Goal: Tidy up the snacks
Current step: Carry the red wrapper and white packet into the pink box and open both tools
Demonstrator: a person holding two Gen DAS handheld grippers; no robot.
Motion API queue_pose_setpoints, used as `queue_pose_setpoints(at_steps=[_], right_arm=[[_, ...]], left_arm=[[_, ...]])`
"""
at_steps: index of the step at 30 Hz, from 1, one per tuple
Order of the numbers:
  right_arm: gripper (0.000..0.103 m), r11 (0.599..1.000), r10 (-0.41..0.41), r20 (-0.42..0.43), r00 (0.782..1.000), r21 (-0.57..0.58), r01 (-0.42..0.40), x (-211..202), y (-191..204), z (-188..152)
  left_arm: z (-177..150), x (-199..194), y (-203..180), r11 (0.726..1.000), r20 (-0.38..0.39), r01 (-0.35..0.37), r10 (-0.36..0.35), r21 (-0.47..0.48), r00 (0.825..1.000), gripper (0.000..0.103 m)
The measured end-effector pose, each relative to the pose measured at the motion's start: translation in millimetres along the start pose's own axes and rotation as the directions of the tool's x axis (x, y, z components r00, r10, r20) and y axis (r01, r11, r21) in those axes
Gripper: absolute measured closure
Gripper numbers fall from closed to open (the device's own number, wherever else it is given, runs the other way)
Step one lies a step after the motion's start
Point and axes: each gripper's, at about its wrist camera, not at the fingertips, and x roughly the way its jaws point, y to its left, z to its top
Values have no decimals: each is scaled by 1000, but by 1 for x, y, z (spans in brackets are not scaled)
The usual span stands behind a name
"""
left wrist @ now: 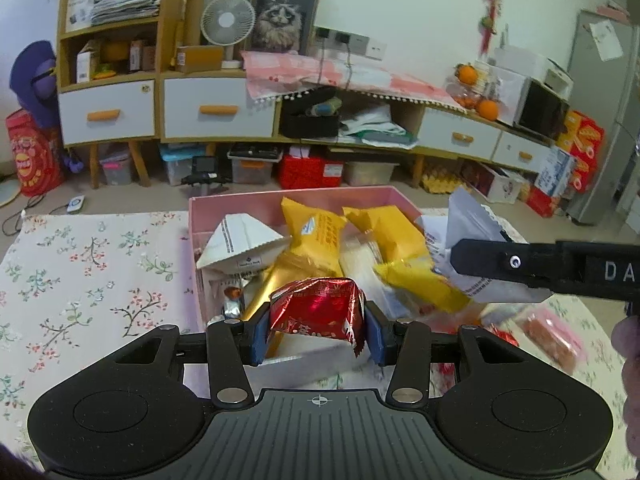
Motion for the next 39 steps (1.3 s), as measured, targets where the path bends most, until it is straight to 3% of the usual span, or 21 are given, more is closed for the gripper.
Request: queue_pose_setpoints(at_steps=[11,16,19,21,22,25,31,39], right_arm=[[93,976,24,19,1000,214,-27,34,-10,8],[100,974,34,9,999,226,-35,40,-6,6],[101,979,20,-4,1000,201,-19,42,-6,6],[101,980,9,-10,1000,200,-7,42,-8,7],[100,979,6,-11,1000,203,-3,41,-10,7],[97,977,2,-11,1000,213,1,40,-13,8],[95,983,3,-14,1000,185,0,37,-6,11],[70,991,-2,-3,1000,134,3,26,1,14]], left_arm=[[-2,34,-10,1000,-35,-29,28,-13,999,59],[-5,41,-9,999,-46,-45,44,-10,998,57],[-3,41,-9,998,-33,-52,51,-17,998,45],[-2,40,-8,998,-36,-50,49,-28,998,30],[-1,40,-8,999,-39,-44,43,-31,998,22],[-1,36,-12,999,-32,-45,45,-15,998,15],[0,27,-11,999,-36,-40,39,-20,999,12],[0,7,-6,999,-27,-35,34,-25,999,10]])
